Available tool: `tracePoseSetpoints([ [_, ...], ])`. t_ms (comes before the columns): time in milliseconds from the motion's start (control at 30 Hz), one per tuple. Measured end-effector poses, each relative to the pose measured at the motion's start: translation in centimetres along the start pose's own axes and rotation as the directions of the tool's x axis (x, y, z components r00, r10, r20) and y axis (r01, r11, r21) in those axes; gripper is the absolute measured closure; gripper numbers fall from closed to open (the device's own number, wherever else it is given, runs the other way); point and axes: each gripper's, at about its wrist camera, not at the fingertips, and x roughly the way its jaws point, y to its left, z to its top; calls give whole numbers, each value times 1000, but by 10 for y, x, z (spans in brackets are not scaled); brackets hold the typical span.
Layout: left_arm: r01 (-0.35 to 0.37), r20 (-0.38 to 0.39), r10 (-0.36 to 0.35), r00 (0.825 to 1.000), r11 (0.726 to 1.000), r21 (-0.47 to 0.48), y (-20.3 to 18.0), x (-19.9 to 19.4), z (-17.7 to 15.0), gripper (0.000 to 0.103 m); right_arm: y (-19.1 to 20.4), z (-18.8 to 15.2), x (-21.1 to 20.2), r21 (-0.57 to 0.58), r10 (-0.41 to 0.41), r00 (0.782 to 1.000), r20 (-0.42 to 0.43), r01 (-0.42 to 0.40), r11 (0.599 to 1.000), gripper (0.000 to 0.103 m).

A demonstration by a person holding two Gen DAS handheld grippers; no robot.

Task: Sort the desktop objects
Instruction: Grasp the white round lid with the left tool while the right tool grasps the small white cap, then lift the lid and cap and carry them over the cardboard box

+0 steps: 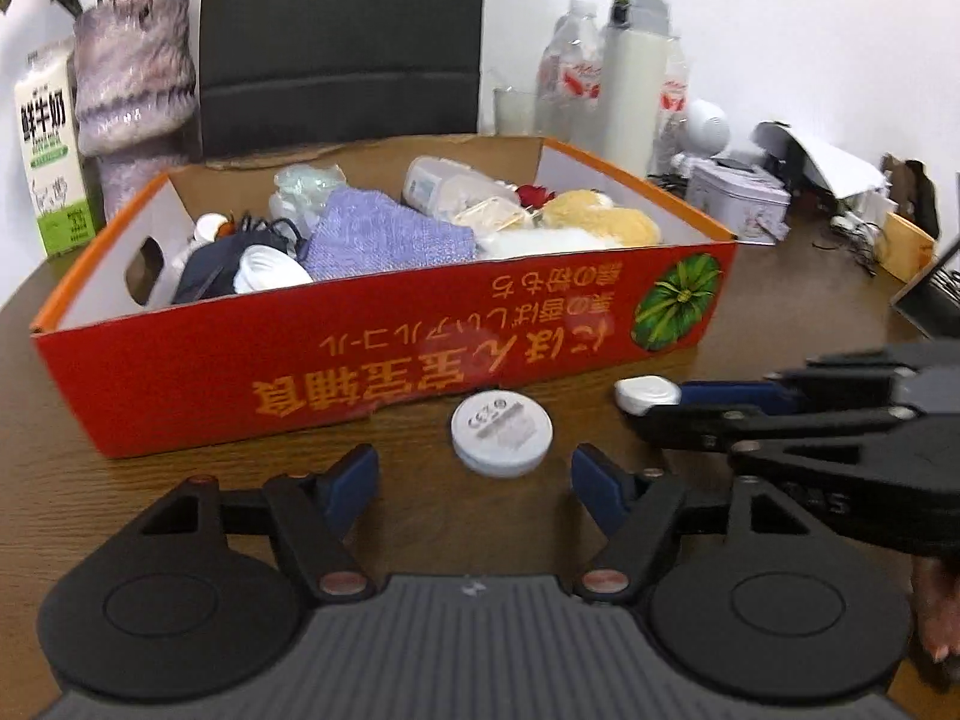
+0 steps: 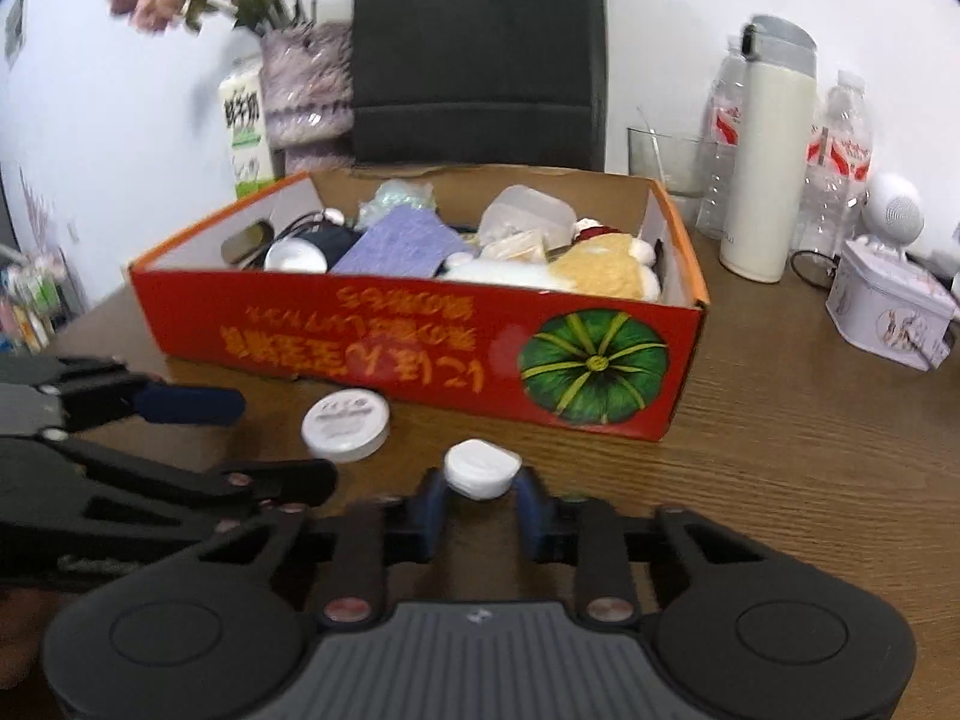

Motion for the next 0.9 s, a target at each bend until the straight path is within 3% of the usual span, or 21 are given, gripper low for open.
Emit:
tracePoseSetpoints([
  [67,-9,6,8,1000,1000,5,-6,7,4,29,-9,0,-1,18,5,1000,8,-5,1000,85],
  [100,-10,8,10,1000,1000,9,-9,9,5,34,-12,0,-1,24,5,1000,7,-5,1000,85],
  [133,-16,12,16,1000,1000,7,-12,10,6,50,-15,1,-1,35,11,1000,7,-11,999,83],
  [167,-34,19,34,999,999,8,-15,10,6,61,-17,1,0,48,19,1000,10,-19,999,83],
  [200,-54,17,53,998,998,15,-18,10,6,63,-18,2,1,50,21,1000,10,-22,999,82],
  [300,-42,7,42,999,998,-36,-16,2,3,63,-13,6,5,28,12,1000,2,-12,1000,64],
  [333,-47,1,47,999,997,-57,-15,-3,1,63,-11,8,8,20,1,1000,1,-1,1000,64],
  [433,-91,-3,92,996,991,-95,-11,-18,-6,63,-4,14,18,11,-43,999,-5,43,999,64],
  [500,-135,0,136,991,985,-107,-7,-28,-11,63,2,16,21,-4,-73,997,-4,73,997,77],
  [567,-159,-2,160,987,980,-119,-3,-38,-14,63,7,17,19,-6,-69,997,-18,69,998,77],
  [700,-167,39,174,984,975,-144,-1,-71,-15,63,26,13,-15,-9,-65,997,41,65,998,77],
  [900,-139,182,158,971,984,-109,-14,-152,-18,63,60,0,-104,-11,-3,991,131,4,1000,77],
])
